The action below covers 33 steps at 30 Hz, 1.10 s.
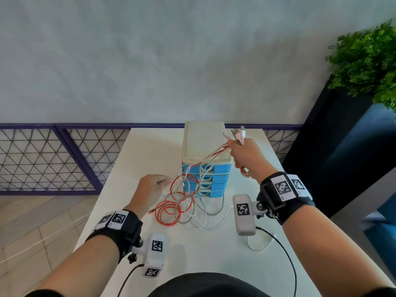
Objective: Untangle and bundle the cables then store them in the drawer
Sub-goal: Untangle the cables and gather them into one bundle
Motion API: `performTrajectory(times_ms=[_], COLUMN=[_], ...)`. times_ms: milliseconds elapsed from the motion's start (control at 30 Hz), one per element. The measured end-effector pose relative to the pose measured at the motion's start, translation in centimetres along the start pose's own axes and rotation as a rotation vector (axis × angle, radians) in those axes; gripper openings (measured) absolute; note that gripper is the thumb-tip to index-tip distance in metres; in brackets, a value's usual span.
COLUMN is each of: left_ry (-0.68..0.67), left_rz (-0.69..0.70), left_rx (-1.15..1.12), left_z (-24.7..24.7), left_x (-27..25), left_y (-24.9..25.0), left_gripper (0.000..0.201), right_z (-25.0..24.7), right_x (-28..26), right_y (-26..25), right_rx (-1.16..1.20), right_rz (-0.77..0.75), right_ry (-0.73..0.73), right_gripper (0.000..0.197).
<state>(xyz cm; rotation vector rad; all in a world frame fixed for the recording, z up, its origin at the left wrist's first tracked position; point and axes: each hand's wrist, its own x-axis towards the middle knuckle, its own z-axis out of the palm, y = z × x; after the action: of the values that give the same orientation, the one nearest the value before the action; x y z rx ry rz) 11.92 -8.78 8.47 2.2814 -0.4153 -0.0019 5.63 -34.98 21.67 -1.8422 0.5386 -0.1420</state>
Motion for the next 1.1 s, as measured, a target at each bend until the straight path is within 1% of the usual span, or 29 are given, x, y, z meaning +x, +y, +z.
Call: performTrajectory(times_ms=[100, 167, 233, 300, 367, 500, 567, 633, 667, 700, 733, 767, 800, 833, 867, 900, 933, 1000, 1067, 1100], left_ry=[-0.082, -0.125, -0.129, -0.114, -0.105, -0.185, -0.217, -0.265, -0.275, -0.278, -0.254, -0.17, -0.058, 0.044, 0.116, 0.15, 0.156, 0.119, 0.08, 0.058], left_rz=[-0.165, -0.263, -0.363, -0.431, -0.477, -0.575, -0.527, -0.385, -0.311, -0.256, -0.202, -0.149, -0.096, -0.038, 0.031, 0.086, 0.126, 0.182, 0.19, 0.181], left_rx=[0.033, -0.023, -0.102, -0.104, -0.035, -0.043, -0.086, -0.084, -0.085, -0.119, -0.16, -0.179, -0.19, -0.204, -0.232, -0.271, -0.293, -0.254, -0.112, -0.001], left_z=[0.0, 0.2, 0.4, 0.3, 0.1, 0.1, 0.5, 0.7, 0.8, 0.9, 1.1, 1.3, 1.3, 1.3, 1.3, 1.2, 1.1, 1.1, 1.4, 1.8], left_x=[-0.5, -0.7, -0.4, -0.1, 0.0, 0.1, 0.2, 0.4, 0.4, 0.4, 0.4, 0.6, 0.7, 0.8, 0.7, 0.6, 0.4, 0.0, -0.7, -1.0], left_y=[-1.9, -2.4, -2.7, -3.0, -3.2, -3.4, -3.5, -2.5, -1.5, -0.4, 0.6, 1.5, 2.5, 3.7, 5.0, 6.4, 7.8, 9.6, 10.5, 10.4], left_gripper=[0.03, 0.026, 0.024, 0.027, 0.031, 0.031, 0.033, 0.032, 0.028, 0.022, 0.019, 0.025, 0.031, 0.029, 0.02, 0.008, 0.008, 0.026, 0.038, 0.041], right_z=[-0.6, -0.5, -0.3, -0.1, -0.1, 0.2, 0.3, 0.1, 0.1, 0.2, 0.3, 0.5, 0.8, 1.1, 1.4, 1.6, 1.8, 1.9, 2.0, 2.1], right_x=[0.5, 0.6, 0.7, 0.7, 0.6, 0.4, 0.3, 0.3, 0.2, 0.1, 0.1, 0.0, 0.0, -0.1, -0.2, -0.4, -0.5, -0.8, -1.2, -1.3], right_y=[-0.1, -0.1, -0.1, -0.1, 0.0, 0.2, 0.1, -0.3, -0.4, -0.6, -0.7, -0.8, -0.8, -0.8, -0.8, -0.8, -0.8, -1.0, -1.5, -1.8], right_rx=[-0.022, -0.028, -0.033, -0.026, -0.011, -0.036, -0.049, -0.036, -0.037, -0.043, -0.052, -0.059, -0.061, -0.056, -0.046, -0.034, -0.019, 0.02, 0.073, 0.106], right_rz=[0.028, 0.023, 0.016, 0.019, 0.015, -0.005, -0.018, -0.021, -0.02, -0.022, -0.026, -0.03, -0.031, -0.031, -0.03, -0.03, -0.032, -0.031, -0.027, -0.031], right_ry=[0.042, 0.038, 0.051, 0.063, 0.082, 0.11, 0.107, 0.097, 0.09, 0.082, 0.072, 0.059, 0.042, 0.023, 0.002, -0.019, -0.036, -0.066, -0.097, -0.111], right_gripper=[0.024, 0.025, 0.026, 0.026, 0.025, 0.025, 0.026, 0.027, 0.027, 0.028, 0.028, 0.027, 0.027, 0.027, 0.026, 0.026, 0.026, 0.024, 0.021, 0.019])
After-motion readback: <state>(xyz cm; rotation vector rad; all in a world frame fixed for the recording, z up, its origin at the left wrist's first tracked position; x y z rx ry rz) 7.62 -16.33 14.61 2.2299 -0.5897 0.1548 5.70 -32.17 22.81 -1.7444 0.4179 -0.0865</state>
